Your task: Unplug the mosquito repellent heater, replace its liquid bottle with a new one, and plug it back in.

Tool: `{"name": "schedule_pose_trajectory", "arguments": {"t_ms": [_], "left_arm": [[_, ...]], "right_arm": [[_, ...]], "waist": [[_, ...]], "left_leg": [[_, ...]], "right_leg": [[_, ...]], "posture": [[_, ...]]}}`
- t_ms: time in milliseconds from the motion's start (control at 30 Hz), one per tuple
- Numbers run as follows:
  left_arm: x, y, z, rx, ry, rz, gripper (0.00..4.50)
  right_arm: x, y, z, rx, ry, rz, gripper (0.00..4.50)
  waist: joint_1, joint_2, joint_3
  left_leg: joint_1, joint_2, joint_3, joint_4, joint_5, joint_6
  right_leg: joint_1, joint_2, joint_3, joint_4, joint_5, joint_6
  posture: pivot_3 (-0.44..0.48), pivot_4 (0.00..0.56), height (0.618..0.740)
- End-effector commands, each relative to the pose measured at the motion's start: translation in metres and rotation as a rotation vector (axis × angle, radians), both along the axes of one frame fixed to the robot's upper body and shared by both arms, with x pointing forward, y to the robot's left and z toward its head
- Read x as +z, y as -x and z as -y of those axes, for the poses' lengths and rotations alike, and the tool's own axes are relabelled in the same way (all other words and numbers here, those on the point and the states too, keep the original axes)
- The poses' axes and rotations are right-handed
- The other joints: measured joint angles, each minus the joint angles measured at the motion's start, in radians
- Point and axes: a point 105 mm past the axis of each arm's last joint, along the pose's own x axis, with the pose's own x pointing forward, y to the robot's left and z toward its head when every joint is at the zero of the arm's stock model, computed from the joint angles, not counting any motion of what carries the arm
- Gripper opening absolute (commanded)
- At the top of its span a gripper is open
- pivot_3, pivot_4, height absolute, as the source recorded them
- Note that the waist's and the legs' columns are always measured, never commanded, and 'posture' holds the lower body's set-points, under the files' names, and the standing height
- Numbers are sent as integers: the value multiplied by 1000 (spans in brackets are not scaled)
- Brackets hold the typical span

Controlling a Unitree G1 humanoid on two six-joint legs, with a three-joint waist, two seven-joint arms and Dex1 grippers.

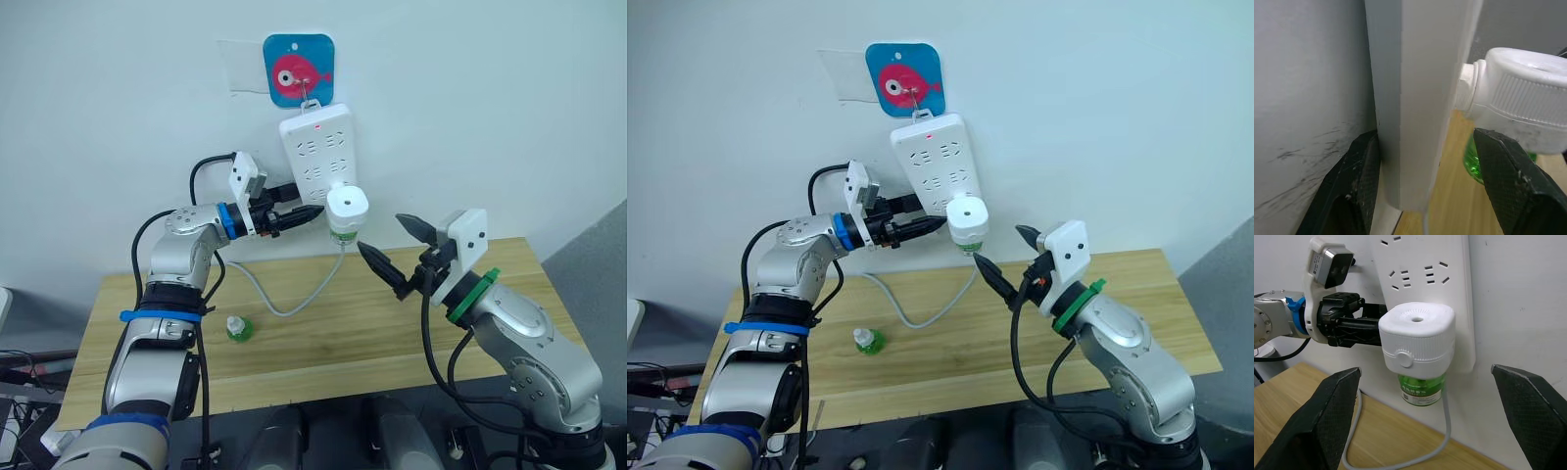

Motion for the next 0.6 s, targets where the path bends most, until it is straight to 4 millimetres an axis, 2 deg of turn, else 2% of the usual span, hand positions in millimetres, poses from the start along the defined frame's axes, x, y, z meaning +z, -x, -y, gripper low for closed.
{"name": "schedule_pose_trajectory", "arguments": {"t_ms": [33, 233, 333, 433, 467, 600], "left_arm": [[22, 6, 11, -78, 14, 57, 3009], [27, 8, 12, -98, 45, 45, 3009], [26, 9, 11, -102, 52, 40, 2448], [27, 8, 11, -96, 56, 43, 1412], [27, 7, 11, -94, 57, 44, 1288], [27, 4, 10, -77, 60, 48, 1293]], "right_arm": [[11, 4, -6, 26, -38, 33, 4500], [13, 5, -12, 36, -63, 19, 4500], [15, 4, -17, 34, -70, 14, 4500], [16, 1, -22, 18, -70, 9, 4500], [16, 0, -23, 8, -68, 8, 4500], [17, -8, -28, -54, -58, 5, 4500]], "waist": [[1, 0, 1], [4, 0, 5], [4, 1, 6], [4, 1, 6], [4, 1, 6], [4, 1, 7]], "left_leg": [[-1, 0, 0, 0, 0, 0], [-1, 0, 0, 0, 0, 0], [-1, 0, 0, 0, 0, 0], [-1, 0, 0, 0, 0, 0], [-1, 0, 0, 0, 0, 0], [-1, 0, 1, 0, 0, 0]], "right_leg": [[-1, 0, 0, 0, 0, 0], [-1, 0, 0, 0, 0, 0], [-2, 0, 0, 1, 0, 0], [-2, 0, 1, 1, 0, 0], [-2, 0, 1, 1, 0, 0], [-2, 0, 1, 1, 0, 0]], "posture": [[-161, 257, 740], [-162, 261, 740], [-165, 263, 740], [-164, 263, 740], [-163, 261, 740], [-165, 264, 740]]}}
